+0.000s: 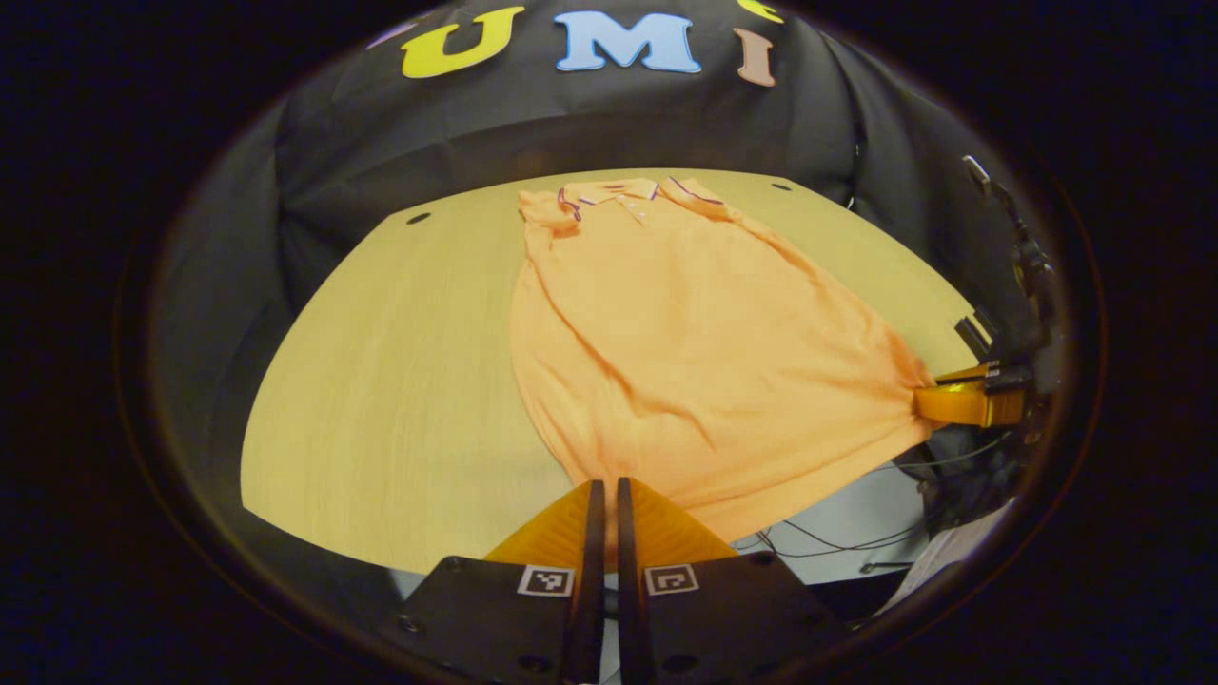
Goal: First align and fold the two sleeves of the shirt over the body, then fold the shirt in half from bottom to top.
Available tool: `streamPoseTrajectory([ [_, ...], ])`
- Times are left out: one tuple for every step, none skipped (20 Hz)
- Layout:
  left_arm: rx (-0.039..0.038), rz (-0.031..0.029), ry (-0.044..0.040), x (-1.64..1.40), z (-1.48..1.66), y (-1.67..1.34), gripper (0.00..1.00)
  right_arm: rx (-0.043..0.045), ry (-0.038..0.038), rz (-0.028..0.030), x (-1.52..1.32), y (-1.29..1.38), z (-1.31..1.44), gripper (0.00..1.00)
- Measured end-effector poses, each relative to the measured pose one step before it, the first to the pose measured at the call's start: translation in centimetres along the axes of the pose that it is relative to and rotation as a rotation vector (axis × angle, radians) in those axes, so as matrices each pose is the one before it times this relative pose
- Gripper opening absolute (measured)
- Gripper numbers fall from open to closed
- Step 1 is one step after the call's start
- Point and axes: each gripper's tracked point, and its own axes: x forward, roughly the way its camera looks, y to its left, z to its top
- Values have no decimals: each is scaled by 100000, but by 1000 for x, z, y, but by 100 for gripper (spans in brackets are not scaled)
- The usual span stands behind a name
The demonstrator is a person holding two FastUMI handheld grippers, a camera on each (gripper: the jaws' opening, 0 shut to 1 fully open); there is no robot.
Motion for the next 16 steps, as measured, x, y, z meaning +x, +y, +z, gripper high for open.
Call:
streamPoseTrajectory([
  [-557,1107,429,-39,-113,-54,7,2128,-454,1543,-34,53,61,7],
  [-416,-235,106,16,75,-58,6,2495,-456,388,-85,-269,-61,7],
  [-1318,-150,322,-130,-49,-181,6,1991,-326,2111,-250,476,199,0],
  [-1903,117,441,-127,68,-28,6,490,-170,523,115,-403,-124,0],
  [-2316,180,232,-119,127,33,7,334,-715,943,-217,37,294,0],
  [-1998,614,-177,-290,255,42,6,-270,-1006,854,-425,68,434,0],
  [-1529,754,-555,-204,314,62,6,-1070,-1563,585,-373,-19,749,0],
  [-1263,560,-781,-342,505,-93,6,-1515,-1857,685,-514,-43,819,0],
  [-773,554,-1544,-393,744,-124,6,-1630,-2447,1282,-446,179,1206,0],
  [-197,627,-2456,-260,1052,2,7,-2230,-2961,1038,-272,204,1283,0],
  [-104,562,-1841,-188,927,-68,6,-2550,-2135,90,-213,-104,1267,0],
  [-564,684,-1189,-133,959,-4,6,-1966,-1702,-35,-152,-131,1093,0],
  [-859,282,-1440,-121,1066,-65,6,-963,-1509,309,-77,74,1300,0],
  [-377,-54,-1769,-82,1221,-63,6,-569,-1546,650,5,129,1194,0],
  [293,199,-1915,202,1332,107,6,-491,-1665,397,58,76,1365,0],
  [539,278,-1973,110,1299,182,6,-395,-1532,175,183,-18,1143,0],
])
